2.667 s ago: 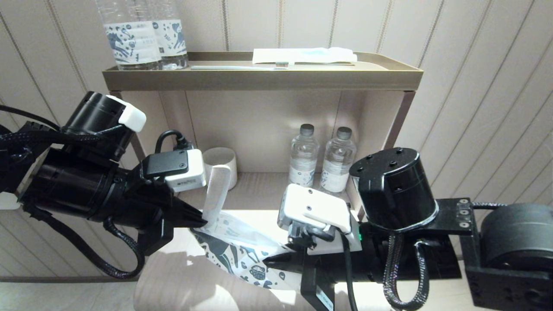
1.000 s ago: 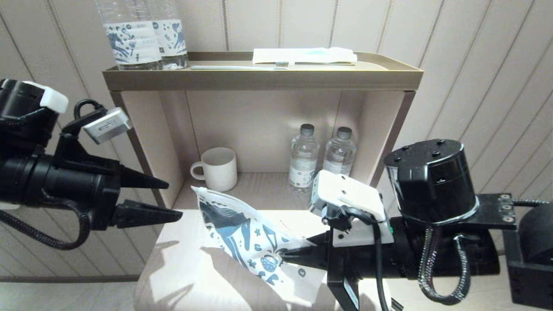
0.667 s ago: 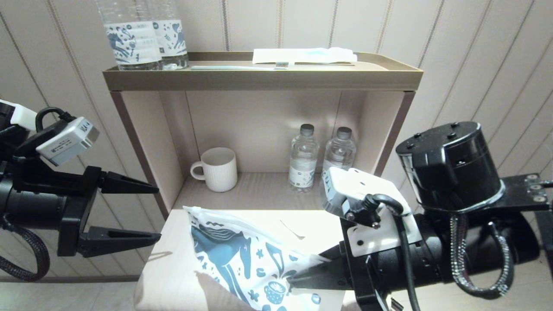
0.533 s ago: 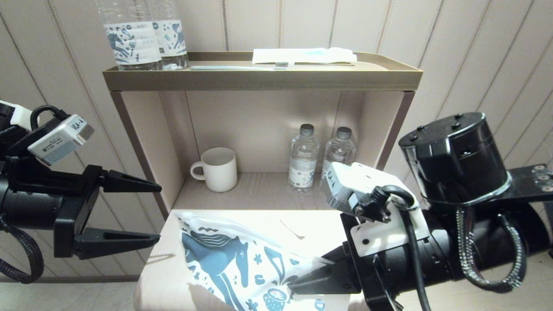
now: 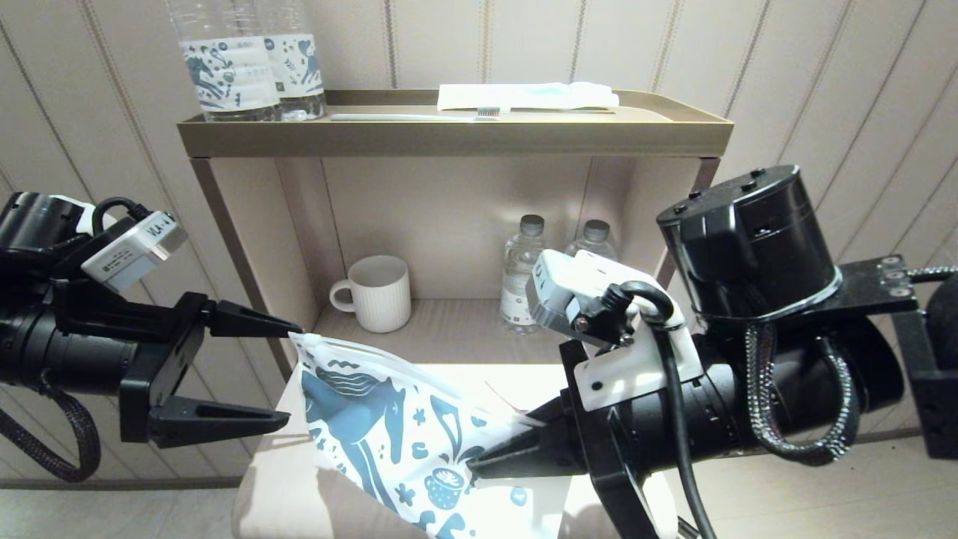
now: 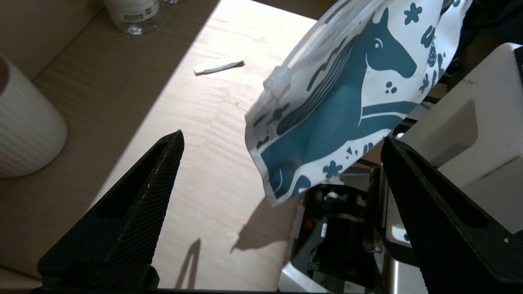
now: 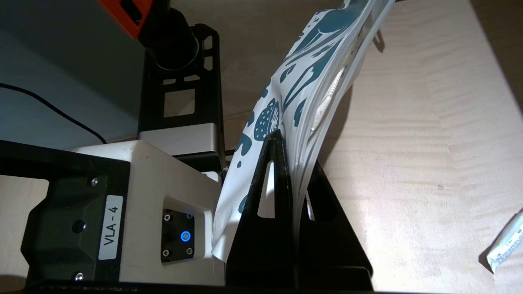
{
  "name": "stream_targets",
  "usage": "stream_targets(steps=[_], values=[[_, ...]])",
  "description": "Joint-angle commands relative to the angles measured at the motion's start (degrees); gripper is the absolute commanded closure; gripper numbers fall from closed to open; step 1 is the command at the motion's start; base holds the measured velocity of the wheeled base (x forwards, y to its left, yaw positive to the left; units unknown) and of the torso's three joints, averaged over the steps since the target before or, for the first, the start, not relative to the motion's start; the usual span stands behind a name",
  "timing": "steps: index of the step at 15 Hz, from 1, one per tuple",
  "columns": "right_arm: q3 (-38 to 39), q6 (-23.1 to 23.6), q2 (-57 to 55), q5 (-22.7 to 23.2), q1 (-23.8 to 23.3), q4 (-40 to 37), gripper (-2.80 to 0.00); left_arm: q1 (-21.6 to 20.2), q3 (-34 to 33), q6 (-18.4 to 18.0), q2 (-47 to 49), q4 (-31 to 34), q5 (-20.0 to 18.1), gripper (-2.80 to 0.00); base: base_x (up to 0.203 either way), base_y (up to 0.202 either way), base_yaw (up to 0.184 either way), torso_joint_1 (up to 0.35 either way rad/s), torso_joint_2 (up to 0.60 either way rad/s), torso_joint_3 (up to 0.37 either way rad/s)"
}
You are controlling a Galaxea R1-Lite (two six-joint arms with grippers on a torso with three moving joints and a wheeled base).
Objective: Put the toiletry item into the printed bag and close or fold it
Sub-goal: Hand it to the other hand
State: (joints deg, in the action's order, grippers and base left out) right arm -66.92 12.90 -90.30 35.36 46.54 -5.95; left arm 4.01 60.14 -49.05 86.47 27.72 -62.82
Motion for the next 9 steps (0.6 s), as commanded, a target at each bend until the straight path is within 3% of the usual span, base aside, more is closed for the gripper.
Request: stream_targets(steps=[1,3,5,6,8,9], values=[[-0.63,0.53,-0.84,1.29,0.61,-0.07,0.0,1.43,0.39,-0.25,0.89,1.17,-0.85,-2.8,0.0,0.0,0.0,0.0,0.0,0.0],[-0.67,0.91,-0.66,1.73,1.54,-0.03,0.0,3.43,2.83,-0.36,0.65,4.37,-1.39,-2.8,0.0,0.0,0.0,0.0,0.0,0.0],[-0.66,1.51,-0.39,1.73,2.06,-0.03,0.0,4.67,8.63,-1.34,-0.08,12.86,-1.21,-2.8,0.0,0.0,0.0,0.0,0.0,0.0],[-0.58,1.59,-0.23,1.73,2.18,-0.03,0.0,4.95,12.29,-3.55,-0.17,19.92,-0.93,-2.8,0.0,0.0,0.0,0.0,0.0,0.0],[-0.73,1.6,-0.14,1.65,2.85,-0.03,0.0,5.21,17.64,-12.02,0.68,33.56,0.28,-2.8,0.0,0.0,0.0,0.0,0.0,0.0],[-0.85,1.6,-0.14,1.73,2.93,0.05,0.0,5.43,19.16,-15.14,1.2,37.08,1.19,-2.8,0.0,0.0,0.0,0.0,0.0,0.0]])
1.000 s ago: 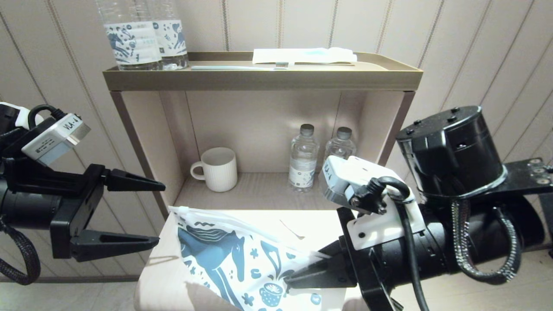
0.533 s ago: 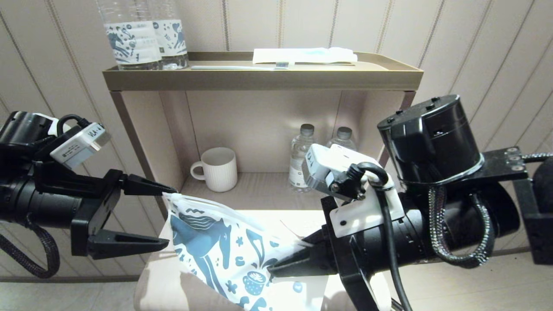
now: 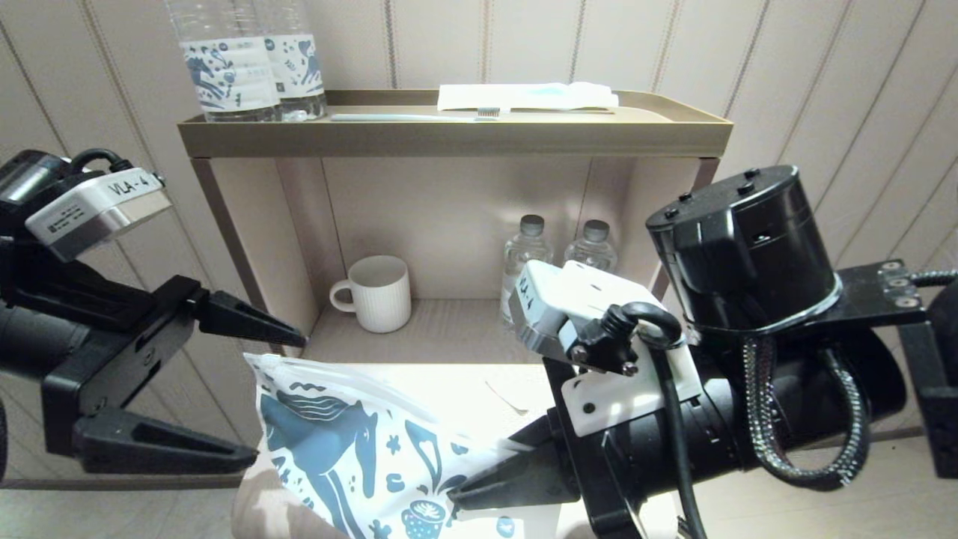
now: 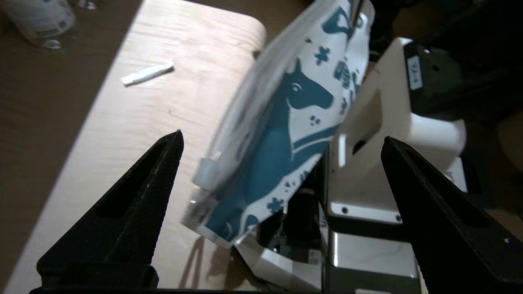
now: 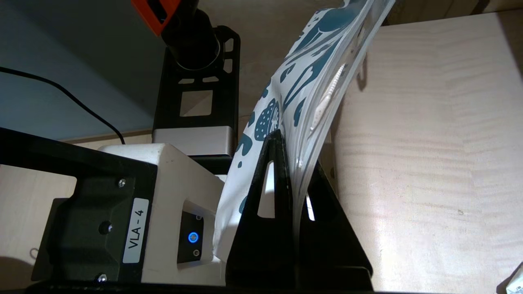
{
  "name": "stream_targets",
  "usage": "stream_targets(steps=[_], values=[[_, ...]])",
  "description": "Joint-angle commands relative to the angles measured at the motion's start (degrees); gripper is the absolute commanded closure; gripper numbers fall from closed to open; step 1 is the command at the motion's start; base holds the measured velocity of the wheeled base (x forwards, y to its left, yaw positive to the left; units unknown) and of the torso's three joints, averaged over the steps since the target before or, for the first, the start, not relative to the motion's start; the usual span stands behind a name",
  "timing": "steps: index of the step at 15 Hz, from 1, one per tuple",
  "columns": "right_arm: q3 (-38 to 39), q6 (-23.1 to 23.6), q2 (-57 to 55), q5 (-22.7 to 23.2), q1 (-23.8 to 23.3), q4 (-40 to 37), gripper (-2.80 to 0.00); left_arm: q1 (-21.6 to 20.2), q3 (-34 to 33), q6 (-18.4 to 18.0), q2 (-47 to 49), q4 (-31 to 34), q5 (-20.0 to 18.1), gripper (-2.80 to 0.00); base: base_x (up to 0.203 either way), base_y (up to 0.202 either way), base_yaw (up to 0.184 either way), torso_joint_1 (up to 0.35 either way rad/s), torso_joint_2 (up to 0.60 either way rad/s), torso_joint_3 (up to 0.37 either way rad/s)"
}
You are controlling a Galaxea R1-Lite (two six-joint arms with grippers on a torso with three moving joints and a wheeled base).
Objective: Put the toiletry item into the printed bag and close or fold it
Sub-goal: Hand it to the other hand
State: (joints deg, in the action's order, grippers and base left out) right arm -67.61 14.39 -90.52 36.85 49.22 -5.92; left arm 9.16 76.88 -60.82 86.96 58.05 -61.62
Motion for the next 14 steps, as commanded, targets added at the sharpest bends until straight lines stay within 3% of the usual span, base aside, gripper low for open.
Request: stream_targets(steps=[1,5,14], values=[[-0.57,0.11,-0.02,0.21,0.21,0.04,0.0,1.22,1.82,-3.91,0.81,6.9,0.43,-2.8,0.0,0.0,0.0,0.0,0.0,0.0],[-2.84,0.11,-0.53,0.33,1.19,-0.05,0.0,2.31,-1.52,-5.36,1.02,3.99,1.94,-2.8,0.0,0.0,0.0,0.0,0.0,0.0],[-1.98,0.11,0.16,0.24,2.28,-0.05,0.0,1.65,-1.84,-5.45,2.35,1.73,1.94,-2.8,0.0,0.0,0.0,0.0,0.0,0.0]])
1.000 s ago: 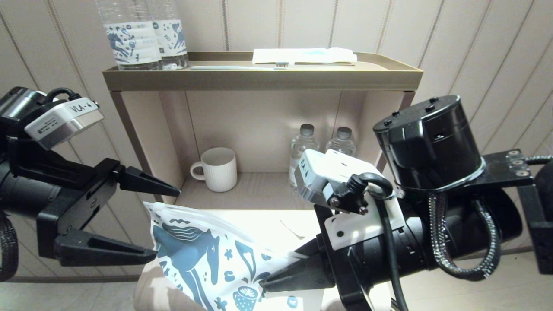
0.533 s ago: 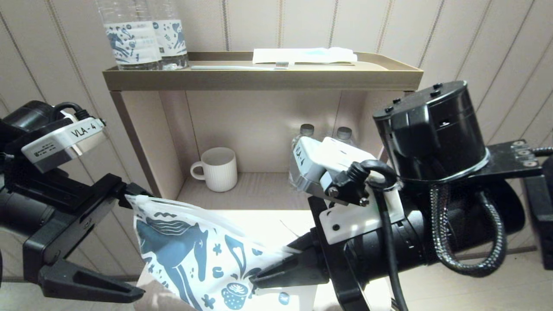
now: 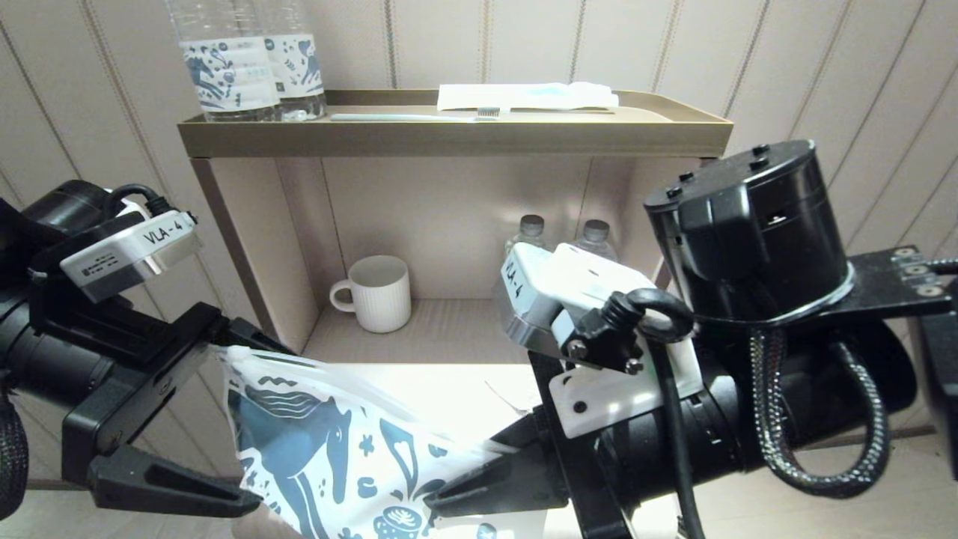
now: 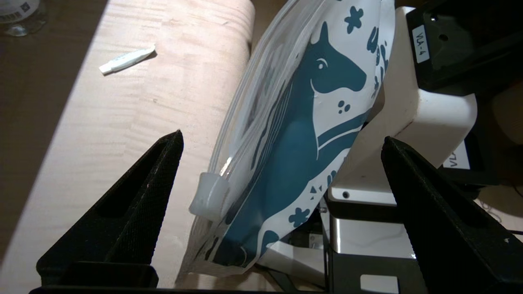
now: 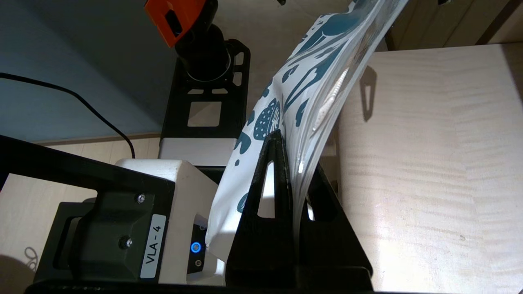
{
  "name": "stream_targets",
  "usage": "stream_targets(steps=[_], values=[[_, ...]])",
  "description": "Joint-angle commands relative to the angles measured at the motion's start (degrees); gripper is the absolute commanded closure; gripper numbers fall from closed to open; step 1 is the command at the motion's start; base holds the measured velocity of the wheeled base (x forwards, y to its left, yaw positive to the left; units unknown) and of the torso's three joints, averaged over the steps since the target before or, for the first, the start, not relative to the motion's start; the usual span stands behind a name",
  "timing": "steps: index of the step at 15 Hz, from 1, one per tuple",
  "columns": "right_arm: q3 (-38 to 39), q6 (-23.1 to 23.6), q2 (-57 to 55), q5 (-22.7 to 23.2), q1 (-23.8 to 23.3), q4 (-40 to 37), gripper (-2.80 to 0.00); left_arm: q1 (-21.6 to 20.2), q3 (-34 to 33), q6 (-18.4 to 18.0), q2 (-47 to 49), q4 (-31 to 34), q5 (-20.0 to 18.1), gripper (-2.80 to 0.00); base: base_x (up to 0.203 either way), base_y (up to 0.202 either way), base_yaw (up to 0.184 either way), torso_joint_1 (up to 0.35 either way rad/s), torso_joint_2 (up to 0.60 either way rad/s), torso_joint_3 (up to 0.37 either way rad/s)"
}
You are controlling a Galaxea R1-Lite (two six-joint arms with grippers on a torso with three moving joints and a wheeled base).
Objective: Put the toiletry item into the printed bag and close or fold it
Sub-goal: Hand it to the other hand
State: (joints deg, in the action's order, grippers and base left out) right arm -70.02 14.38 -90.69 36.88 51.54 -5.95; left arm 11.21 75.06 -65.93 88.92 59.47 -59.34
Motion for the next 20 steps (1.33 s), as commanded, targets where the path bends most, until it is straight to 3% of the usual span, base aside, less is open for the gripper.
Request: stream_targets(steps=[1,20], values=[[0.55,0.12,0.35,0.21,-0.04,-0.03,0.0,-0.79,0.02,-0.34,0.58,0.14,-0.33,-2.8,0.0,0.0,0.0,0.0,0.0,0.0],[0.67,1.08,1.04,0.14,2.25,0.06,0.0,-1.71,-0.26,-0.34,2.31,-1.99,-0.33,-2.8,0.0,0.0,0.0,0.0,0.0,0.0]])
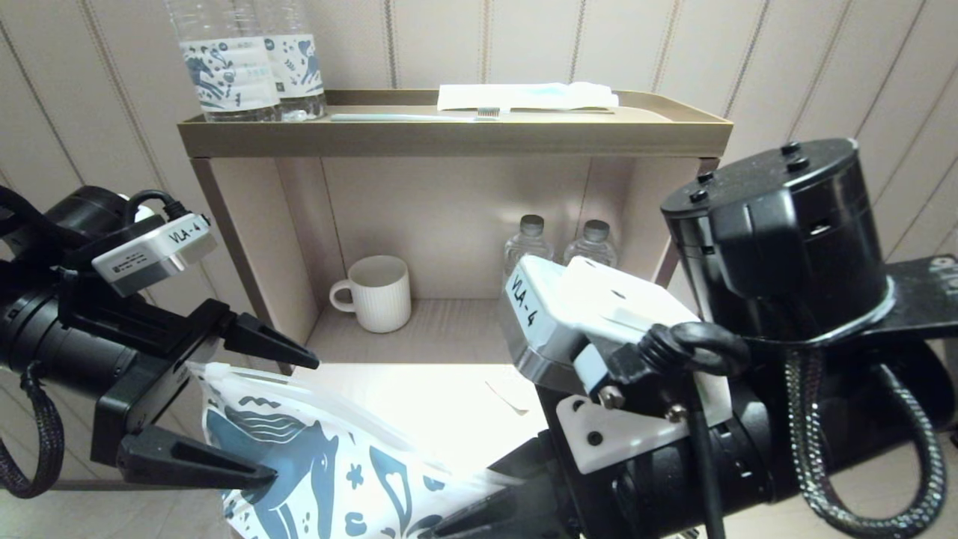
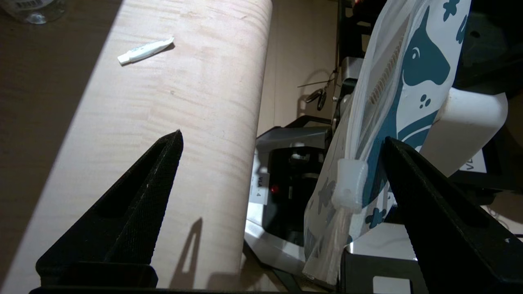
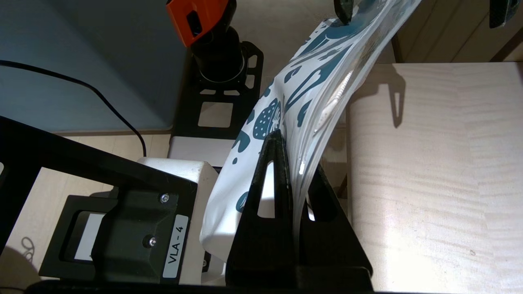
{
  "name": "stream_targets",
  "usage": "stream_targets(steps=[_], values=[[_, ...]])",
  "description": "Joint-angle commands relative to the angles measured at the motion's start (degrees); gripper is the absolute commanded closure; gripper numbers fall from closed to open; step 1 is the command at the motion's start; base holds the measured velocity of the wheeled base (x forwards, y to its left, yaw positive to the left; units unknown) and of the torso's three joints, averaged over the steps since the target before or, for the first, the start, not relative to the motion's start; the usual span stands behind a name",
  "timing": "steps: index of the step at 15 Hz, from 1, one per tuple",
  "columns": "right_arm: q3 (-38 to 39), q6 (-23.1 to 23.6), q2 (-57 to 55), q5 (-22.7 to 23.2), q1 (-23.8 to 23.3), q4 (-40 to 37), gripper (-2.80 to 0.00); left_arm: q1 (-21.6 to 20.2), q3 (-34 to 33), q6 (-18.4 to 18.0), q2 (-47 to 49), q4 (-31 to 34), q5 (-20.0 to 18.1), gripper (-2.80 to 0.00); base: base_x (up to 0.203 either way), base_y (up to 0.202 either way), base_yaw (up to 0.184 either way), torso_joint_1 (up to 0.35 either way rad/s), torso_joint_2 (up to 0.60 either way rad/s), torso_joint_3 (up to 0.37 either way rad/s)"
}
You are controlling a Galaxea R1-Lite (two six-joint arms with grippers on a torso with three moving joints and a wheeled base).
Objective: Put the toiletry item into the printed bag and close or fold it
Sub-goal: Hand it to the other hand
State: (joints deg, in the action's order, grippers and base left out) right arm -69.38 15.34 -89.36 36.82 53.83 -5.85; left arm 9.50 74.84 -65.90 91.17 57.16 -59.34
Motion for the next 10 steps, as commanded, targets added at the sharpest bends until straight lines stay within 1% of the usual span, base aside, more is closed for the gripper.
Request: stream_targets(steps=[1,3,4,8,10], values=[[-0.06,0.13,-0.3,0.19,-0.04,-0.04,0.0,0.0,-0.13,-0.37,0.14,0.32,-0.33,-2.8,0.0,0.0,0.0,0.0,0.0,0.0],[-0.14,0.13,-0.64,0.19,0.04,0.05,0.0,0.0,-0.13,-0.37,0.23,0.32,-0.33,-2.8,0.0,0.0,0.0,0.0,0.0,0.0],[-0.41,0.13,-0.96,0.19,0.04,0.05,0.0,0.0,-0.25,-0.46,0.32,0.32,-0.28,0.0,0.0,0.0,0.0,0.0,0.0,0.0],[-0.85,0.13,-1.26,0.19,0.04,0.05,0.0,0.08,-0.75,-0.81,0.58,0.32,-0.51,0.0,0.0,0.0,0.0,0.0,0.0,0.0],[-1.11,0.06,-1.35,0.1,0.04,0.05,0.0,0.0,-1.38,-1.98,0.67,0.32,-0.51,0.0,0.0,0.0,0.0,0.0,0.0,0.0]])
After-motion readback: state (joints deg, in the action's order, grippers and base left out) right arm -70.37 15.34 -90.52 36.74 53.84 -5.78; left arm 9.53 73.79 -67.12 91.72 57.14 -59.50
